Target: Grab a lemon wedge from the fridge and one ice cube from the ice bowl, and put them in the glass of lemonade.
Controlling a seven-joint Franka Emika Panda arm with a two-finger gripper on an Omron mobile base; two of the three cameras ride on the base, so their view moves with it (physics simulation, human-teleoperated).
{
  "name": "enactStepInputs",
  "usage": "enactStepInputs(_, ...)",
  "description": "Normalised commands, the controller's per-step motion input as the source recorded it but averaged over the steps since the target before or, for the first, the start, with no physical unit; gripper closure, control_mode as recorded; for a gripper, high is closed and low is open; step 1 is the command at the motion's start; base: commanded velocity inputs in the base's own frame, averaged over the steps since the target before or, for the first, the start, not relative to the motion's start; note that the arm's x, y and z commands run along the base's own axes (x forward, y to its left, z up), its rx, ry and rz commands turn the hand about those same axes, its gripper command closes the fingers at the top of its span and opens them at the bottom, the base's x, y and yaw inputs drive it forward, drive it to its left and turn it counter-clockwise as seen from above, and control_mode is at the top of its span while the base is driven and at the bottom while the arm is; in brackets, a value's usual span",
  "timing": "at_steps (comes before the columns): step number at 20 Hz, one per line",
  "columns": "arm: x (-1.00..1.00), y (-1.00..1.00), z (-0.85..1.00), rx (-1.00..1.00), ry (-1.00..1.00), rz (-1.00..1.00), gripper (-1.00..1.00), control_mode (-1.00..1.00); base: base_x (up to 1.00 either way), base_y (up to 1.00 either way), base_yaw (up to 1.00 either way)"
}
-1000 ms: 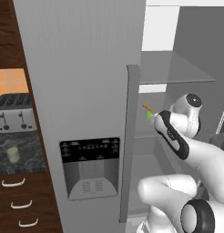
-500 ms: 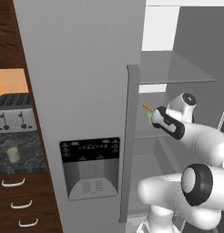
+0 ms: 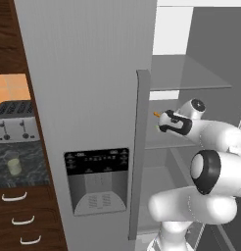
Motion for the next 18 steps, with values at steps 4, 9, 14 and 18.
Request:
enactStepInputs(4,0.41,0.0,-0.25,0.0,0.02,0.01,-1.0,-1.0,0.0,0.0,0.0)
enactStepInputs(9,0.36,0.0,-0.24,0.0,0.0,0.01,-1.0,-1.0,0.0,0.0,0.0)
enactStepInputs(14,0.19,0.0,-0.2,0.0,0.0,0.02,-1.0,-1.0,0.0,0.0,0.0)
enactStepInputs(18,0.02,0.0,-0.14,0.0,0.04,0.01,-1.0,-1.0,0.0,0.0,0.0)
